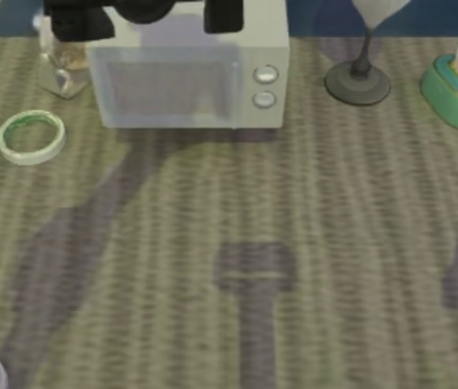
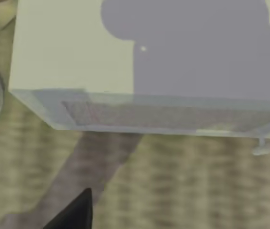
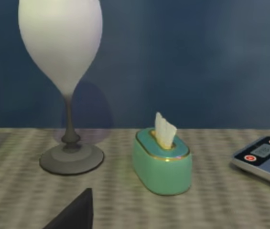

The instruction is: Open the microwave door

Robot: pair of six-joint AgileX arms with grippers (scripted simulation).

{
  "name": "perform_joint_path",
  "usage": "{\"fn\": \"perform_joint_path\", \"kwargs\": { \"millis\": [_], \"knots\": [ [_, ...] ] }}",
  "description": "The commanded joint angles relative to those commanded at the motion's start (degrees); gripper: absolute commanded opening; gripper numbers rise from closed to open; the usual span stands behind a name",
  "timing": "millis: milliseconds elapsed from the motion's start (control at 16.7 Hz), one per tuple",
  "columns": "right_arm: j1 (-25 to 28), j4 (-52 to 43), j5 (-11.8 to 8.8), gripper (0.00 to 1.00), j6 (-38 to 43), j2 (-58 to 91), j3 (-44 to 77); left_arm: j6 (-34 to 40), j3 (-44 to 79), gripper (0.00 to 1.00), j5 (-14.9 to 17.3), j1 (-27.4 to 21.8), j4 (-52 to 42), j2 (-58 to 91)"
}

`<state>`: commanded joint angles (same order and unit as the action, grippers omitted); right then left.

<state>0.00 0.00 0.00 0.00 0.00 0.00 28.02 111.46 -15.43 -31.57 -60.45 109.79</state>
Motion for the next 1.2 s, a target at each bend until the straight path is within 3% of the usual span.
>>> {"fn": "perform_joint_path", "kwargs": {
  "millis": [420, 900, 1200],
  "knots": [
    [0.00, 0.00, 0.00, 1.00, 0.00, 0.00, 0.00, 5.98, 21.01, 1.00, -2.64, -6.02, -9.39, 17.79],
    [0.00, 0.00, 0.00, 1.00, 0.00, 0.00, 0.00, 5.83, 21.08, 1.00, -2.55, -5.79, -8.62, 18.97],
    [0.00, 0.00, 0.00, 1.00, 0.00, 0.00, 0.00, 3.83, 16.59, 1.00, -1.62, -3.77, 1.24, 23.15]
  ]
}}
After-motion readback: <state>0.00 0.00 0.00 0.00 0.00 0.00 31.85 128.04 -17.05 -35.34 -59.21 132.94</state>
